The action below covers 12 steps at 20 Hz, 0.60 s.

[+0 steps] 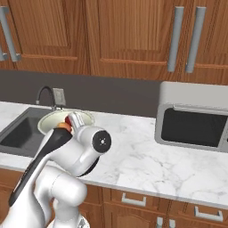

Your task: Dump the mango and tomato from the bowl so the bowl can be washed. Place the bowl in the sink after clearing the leftovers.

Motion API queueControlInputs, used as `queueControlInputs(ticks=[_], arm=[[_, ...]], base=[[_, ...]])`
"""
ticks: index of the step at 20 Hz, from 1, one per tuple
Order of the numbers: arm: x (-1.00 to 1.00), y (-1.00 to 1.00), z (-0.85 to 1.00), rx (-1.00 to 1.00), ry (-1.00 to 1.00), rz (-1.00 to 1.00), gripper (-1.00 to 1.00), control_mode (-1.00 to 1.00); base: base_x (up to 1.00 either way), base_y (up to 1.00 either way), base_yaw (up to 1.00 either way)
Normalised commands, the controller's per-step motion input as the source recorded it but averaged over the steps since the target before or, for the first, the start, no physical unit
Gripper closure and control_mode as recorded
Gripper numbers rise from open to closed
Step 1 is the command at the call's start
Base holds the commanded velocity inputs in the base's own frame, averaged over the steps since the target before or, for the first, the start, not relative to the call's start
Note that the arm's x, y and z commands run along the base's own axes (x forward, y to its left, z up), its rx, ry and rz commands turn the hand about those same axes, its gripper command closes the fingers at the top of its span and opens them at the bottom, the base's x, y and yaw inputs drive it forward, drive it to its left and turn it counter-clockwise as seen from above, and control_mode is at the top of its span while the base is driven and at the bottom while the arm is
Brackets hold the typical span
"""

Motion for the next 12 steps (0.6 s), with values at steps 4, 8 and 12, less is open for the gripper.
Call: queueControlInputs(ticks=[4,8,12], arm=[[0.51,0.01,-0.12,-0.01,0.0,0.0,1.0,-1.0],[0.38,0.09,-0.14,-0.11,0.0,0.0,1.0,-1.0],[0.45,0.4,-0.22,-0.19,0.05,0.0,1.0,-1.0]], base=[[0.0,0.0,0.0],[0.0,0.0,0.0],[0.0,0.0,0.0]])
